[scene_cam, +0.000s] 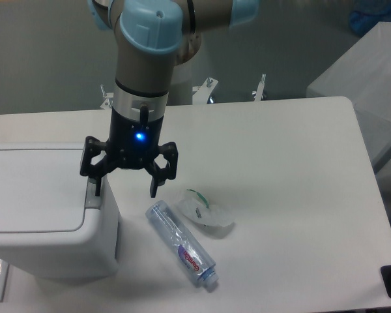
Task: Open the trash can
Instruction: 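Lower the gripper finger onto the lid edge and flip it open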
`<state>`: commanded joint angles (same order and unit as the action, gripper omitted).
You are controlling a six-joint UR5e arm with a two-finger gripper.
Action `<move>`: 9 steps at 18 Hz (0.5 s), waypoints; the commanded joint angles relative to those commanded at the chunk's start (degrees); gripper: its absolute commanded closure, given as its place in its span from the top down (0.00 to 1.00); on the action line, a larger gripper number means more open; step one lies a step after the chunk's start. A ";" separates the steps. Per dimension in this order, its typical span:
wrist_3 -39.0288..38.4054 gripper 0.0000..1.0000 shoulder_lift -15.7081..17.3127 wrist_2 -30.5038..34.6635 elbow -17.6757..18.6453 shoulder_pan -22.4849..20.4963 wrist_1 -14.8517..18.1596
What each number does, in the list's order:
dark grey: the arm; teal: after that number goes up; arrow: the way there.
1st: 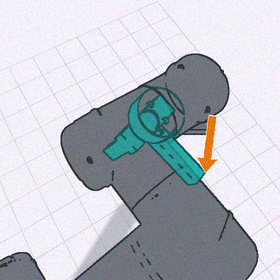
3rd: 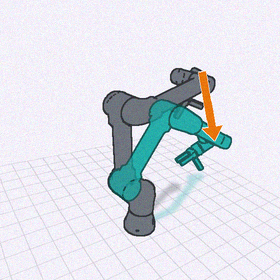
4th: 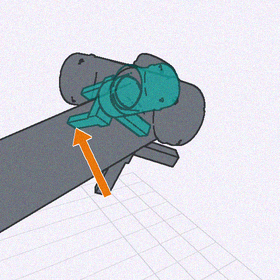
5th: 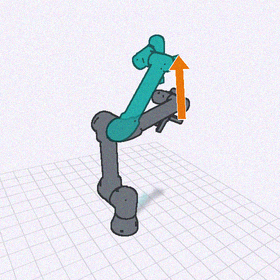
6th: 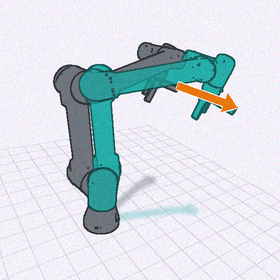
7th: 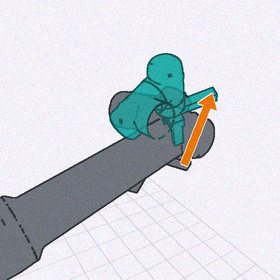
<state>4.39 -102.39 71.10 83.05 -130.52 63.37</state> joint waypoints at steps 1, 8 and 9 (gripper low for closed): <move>0.09 1.00 0.00 0.09 0.26 0.00 0.00; 0.09 1.00 0.09 0.00 0.79 0.09 0.09; 0.09 1.00 0.09 0.00 0.97 0.09 0.00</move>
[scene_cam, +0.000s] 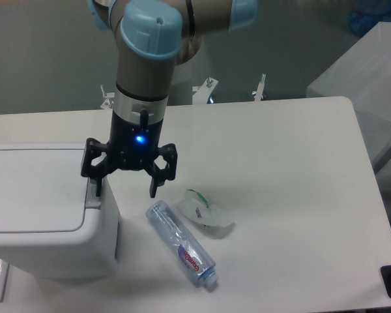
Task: Open the trash can
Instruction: 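Lower the gripper finger onto the lid edge and flip it open, then lift the gripper away from the opened trash can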
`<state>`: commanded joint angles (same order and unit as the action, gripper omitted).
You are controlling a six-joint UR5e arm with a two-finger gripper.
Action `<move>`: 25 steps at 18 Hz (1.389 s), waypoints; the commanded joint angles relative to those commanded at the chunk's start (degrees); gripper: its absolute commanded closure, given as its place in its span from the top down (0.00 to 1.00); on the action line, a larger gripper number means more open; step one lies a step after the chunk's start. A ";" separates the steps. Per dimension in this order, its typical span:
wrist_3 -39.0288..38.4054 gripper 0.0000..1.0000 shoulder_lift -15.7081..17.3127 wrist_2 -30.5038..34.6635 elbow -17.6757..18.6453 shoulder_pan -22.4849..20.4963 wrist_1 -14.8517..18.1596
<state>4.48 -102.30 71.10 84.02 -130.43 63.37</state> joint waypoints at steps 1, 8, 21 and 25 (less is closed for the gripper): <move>0.00 1.00 0.00 0.00 0.09 0.00 0.00; 0.00 1.00 0.00 0.00 0.71 0.17 0.00; 8.40 1.00 -0.62 10.85 -6.59 -3.33 -1.67; 21.16 1.00 -0.61 22.14 -5.62 -6.23 -0.88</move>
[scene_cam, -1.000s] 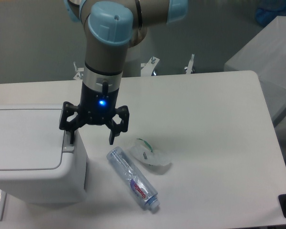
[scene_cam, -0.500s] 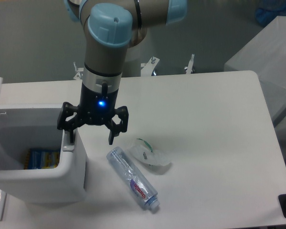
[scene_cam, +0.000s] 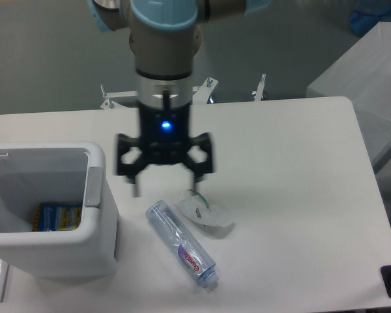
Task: Open the trash can
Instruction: 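Lift the gripper away from the opened trash can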
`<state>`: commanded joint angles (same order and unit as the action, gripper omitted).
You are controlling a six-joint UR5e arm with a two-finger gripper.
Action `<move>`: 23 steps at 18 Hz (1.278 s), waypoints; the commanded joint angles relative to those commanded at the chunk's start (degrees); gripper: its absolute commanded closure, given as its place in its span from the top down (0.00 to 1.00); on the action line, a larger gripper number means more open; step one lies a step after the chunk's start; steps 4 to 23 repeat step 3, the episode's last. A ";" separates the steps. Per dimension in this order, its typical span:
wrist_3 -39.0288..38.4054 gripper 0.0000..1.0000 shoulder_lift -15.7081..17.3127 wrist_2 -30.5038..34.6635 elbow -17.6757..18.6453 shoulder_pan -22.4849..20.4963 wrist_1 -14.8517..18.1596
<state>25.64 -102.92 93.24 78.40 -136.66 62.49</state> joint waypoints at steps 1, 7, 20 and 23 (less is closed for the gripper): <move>2.03 1.00 -0.09 0.71 0.09 -1.05 0.00; 4.67 1.00 -0.18 0.98 0.44 -2.90 0.00; 4.67 1.00 -0.18 0.98 0.44 -2.90 0.00; 4.67 1.00 -0.18 0.98 0.44 -2.90 0.00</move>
